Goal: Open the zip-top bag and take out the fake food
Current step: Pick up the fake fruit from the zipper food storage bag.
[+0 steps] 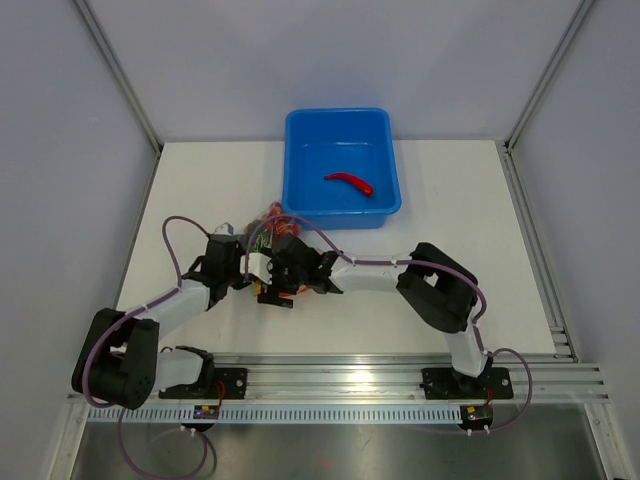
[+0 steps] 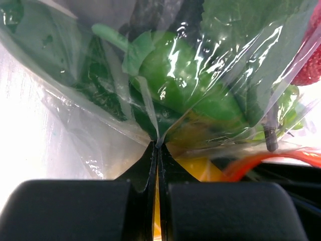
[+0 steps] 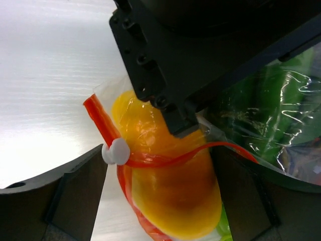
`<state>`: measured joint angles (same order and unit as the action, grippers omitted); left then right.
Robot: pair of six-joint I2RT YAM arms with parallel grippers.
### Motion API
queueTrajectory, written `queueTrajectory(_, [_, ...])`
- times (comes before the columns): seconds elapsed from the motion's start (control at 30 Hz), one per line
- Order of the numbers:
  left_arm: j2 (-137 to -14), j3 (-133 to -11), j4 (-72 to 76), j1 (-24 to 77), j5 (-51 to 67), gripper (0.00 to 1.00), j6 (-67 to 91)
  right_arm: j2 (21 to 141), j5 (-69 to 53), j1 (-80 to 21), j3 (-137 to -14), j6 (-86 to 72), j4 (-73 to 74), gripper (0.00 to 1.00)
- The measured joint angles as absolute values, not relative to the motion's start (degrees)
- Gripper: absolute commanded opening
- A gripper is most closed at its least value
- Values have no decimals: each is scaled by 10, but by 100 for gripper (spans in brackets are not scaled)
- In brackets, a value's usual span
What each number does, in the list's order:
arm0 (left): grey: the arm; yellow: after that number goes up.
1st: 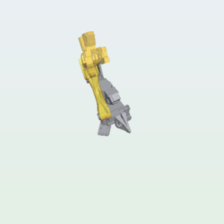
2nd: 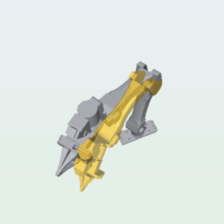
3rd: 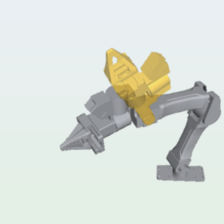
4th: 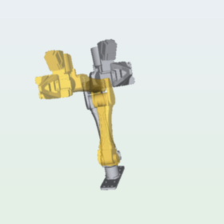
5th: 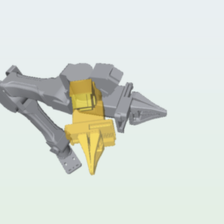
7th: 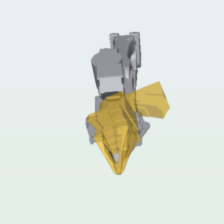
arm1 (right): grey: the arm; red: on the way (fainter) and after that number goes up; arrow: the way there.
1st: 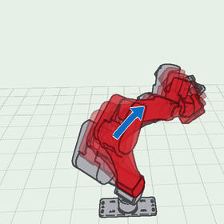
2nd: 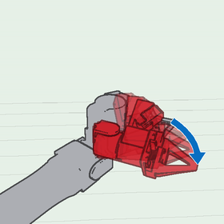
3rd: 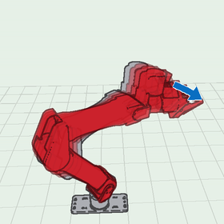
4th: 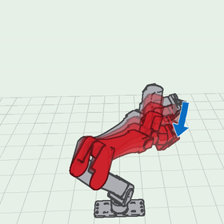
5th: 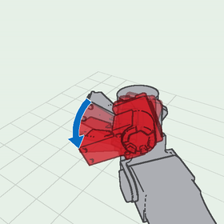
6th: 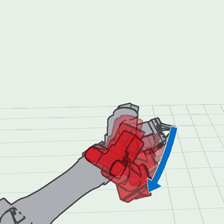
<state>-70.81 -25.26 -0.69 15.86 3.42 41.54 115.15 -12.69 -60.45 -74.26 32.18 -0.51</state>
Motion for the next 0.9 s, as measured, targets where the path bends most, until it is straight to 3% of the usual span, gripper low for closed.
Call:
queueTrajectory(0.2, [-712,-259,-15,160,27,0,416,1180,-130,-601,-784,328,33,86])
queueTrajectory(0.33, [-711,-263,-25,160,23,0,419,1184,-123,-599,-797,325,48,65])
queueTrajectory(0.87, [-676,-265,-44,149,11,0,440,1184,7,-610,-802,225,54,63])
queueTrajectory(0.9, [-676,-265,-44,149,11,0,440,1184,18,-611,-802,216,55,69])
